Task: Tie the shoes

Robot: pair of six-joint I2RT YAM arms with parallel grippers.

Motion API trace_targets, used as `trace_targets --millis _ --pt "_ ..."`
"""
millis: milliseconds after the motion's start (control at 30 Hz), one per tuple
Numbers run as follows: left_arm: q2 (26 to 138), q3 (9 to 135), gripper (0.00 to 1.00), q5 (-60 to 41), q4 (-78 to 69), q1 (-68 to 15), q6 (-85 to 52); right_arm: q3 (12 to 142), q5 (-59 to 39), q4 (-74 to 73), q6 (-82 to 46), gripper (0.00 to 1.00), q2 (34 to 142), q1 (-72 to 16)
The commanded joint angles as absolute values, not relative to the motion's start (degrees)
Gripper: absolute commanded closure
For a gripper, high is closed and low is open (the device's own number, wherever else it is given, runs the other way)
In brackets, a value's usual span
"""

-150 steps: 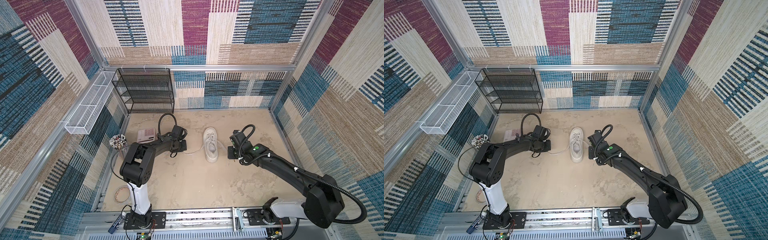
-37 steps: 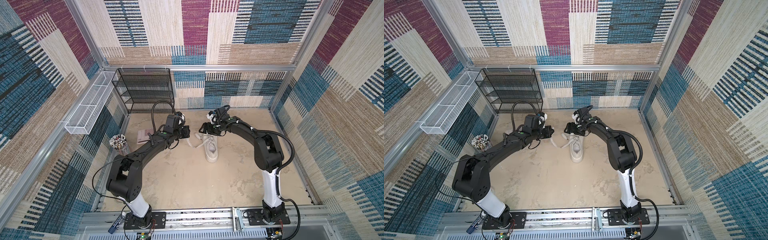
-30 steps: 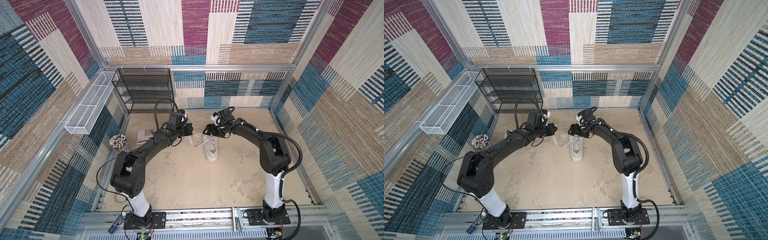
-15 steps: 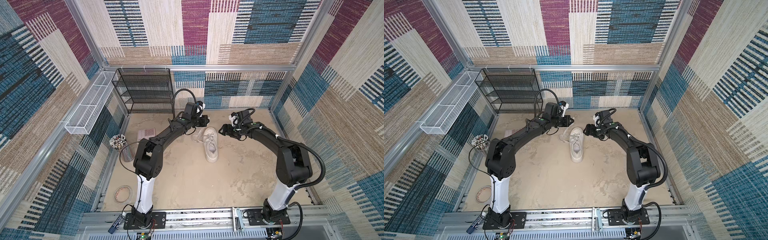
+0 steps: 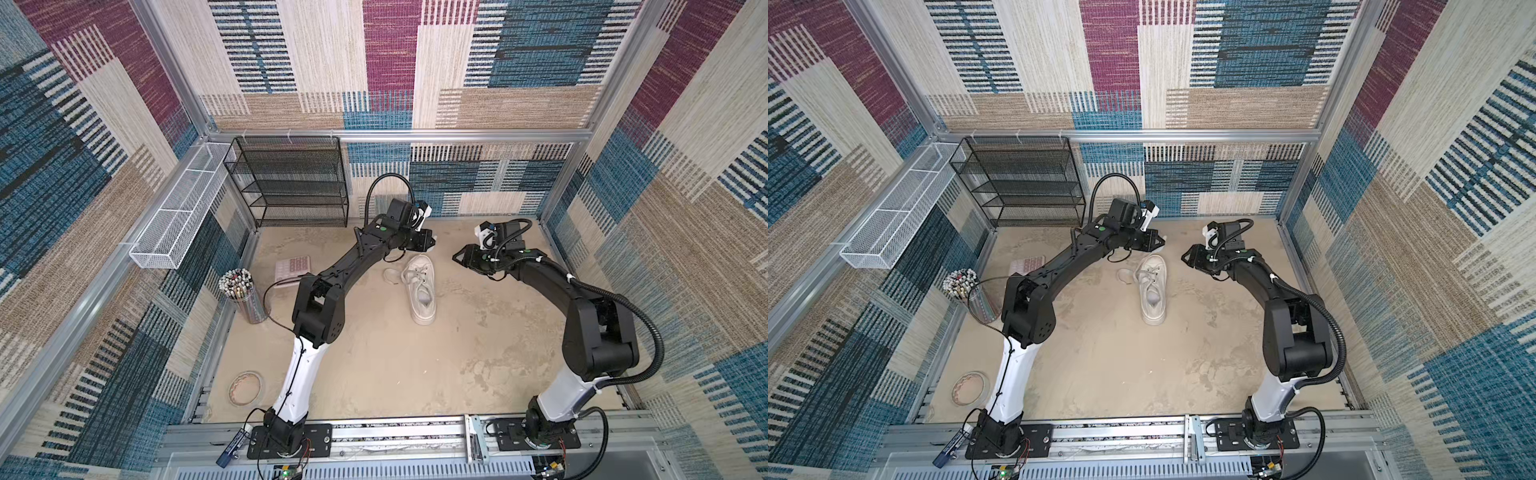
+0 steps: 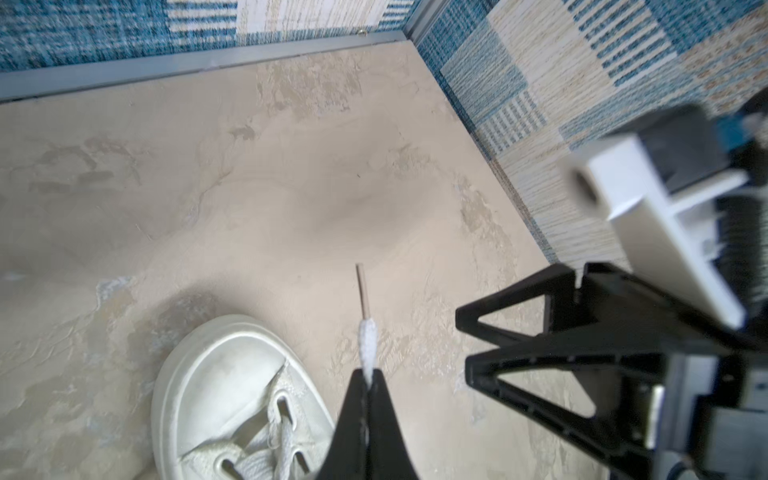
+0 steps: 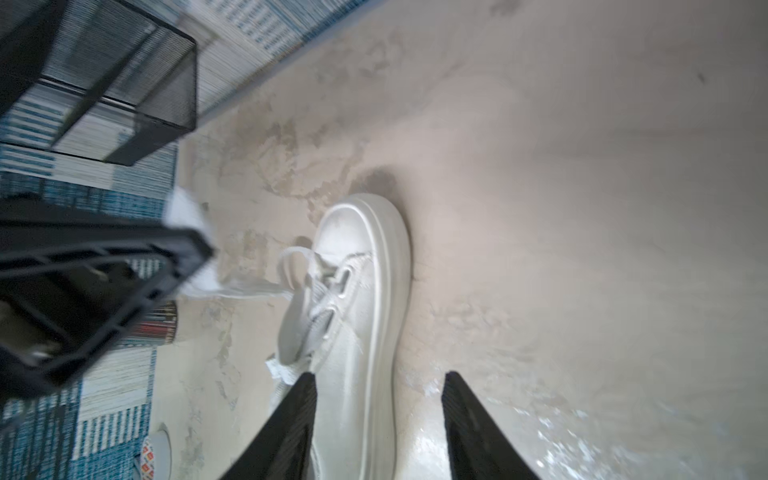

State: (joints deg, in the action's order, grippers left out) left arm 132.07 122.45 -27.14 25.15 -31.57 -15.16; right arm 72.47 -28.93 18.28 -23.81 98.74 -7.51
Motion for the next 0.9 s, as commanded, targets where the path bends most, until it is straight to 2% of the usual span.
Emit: trace_targets --millis 0,167,467,867 --pt "131.1 121.7 1.0 -28.1 27.6 -31.6 -10.9 75.4 -35.4 11.4 -26.8 0.52 99.9 -7.5" --pt "131.5 122.1 1.0 -28.2 27.6 -32.1 -10.5 79.0 -40.4 9.9 -29.4 0.57 103.2 -7.6" --pt "130.8 121.0 1.0 -28.7 25.4 -32.7 -11.7 79.2 -43.8 6.4 -32.5 0.67 106.2 -8.6" --pt "128.4 117.5 1.0 -28.4 21.9 -33.0 -11.9 76.6 -46.5 0.2 -37.1 0.69 107.7 -9.0"
